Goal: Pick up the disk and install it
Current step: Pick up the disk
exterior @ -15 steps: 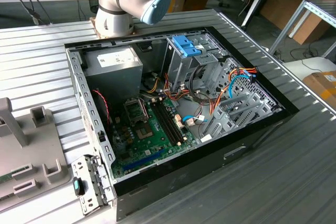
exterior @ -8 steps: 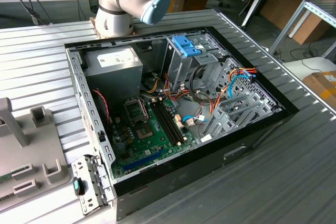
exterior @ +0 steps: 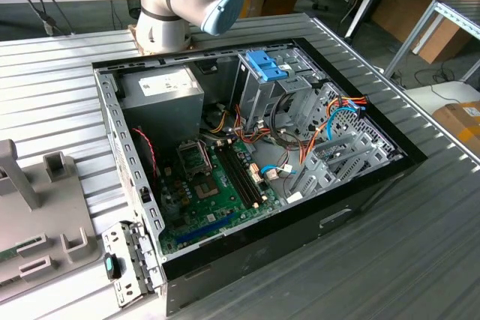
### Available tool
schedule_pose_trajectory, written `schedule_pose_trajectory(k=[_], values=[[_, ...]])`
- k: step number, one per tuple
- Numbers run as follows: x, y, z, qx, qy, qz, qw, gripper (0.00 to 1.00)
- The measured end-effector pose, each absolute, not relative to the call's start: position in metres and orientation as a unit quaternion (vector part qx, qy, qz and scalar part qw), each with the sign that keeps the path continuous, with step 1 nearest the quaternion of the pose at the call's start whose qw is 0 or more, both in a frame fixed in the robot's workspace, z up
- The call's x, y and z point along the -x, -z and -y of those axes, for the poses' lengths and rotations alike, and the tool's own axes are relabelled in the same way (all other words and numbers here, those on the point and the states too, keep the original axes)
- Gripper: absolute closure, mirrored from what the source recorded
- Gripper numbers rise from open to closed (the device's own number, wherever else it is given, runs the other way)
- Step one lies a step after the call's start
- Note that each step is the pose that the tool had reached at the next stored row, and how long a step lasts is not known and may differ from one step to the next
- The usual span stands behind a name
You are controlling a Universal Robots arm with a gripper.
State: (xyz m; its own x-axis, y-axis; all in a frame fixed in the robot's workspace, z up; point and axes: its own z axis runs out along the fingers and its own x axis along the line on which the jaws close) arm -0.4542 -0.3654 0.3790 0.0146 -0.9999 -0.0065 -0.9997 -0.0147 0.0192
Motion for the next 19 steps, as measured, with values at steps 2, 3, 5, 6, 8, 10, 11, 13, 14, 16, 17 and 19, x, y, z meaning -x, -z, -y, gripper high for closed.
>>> schedule_pose_trajectory(k=[2,3,5,6,8,10,11,13,14,16,17,19], values=[[0.4600,-0.3779,0.3655,-0.712,0.009,0.702,0.004,0.89],[0.4601,-0.3768,0.3655,-0.712,0.009,0.702,0.005,0.89],[0.4601,-0.3752,0.3654,-0.712,0.009,0.702,0.005,0.89],[0.4601,-0.3740,0.3654,-0.712,0.009,0.702,0.005,0.89],[0.4598,-0.3733,0.3653,-0.712,0.009,0.702,0.005,0.89],[0.4597,-0.3733,0.3654,-0.712,0.009,0.702,0.005,0.89],[0.4594,-0.3733,0.3654,-0.712,0.009,0.702,0.005,0.89],[0.4577,-0.3733,0.3653,-0.712,0.009,0.702,0.005,0.89],[0.4576,-0.3733,0.3653,-0.712,0.009,0.702,0.005,0.89],[0.4568,-0.3733,0.3648,-0.712,0.009,0.702,0.005,0.89],[0.4563,-0.3733,0.3643,-0.712,0.009,0.702,0.005,0.89],[0.4562,-0.3728,0.3639,-0.712,0.009,0.702,0.005,0.89]])
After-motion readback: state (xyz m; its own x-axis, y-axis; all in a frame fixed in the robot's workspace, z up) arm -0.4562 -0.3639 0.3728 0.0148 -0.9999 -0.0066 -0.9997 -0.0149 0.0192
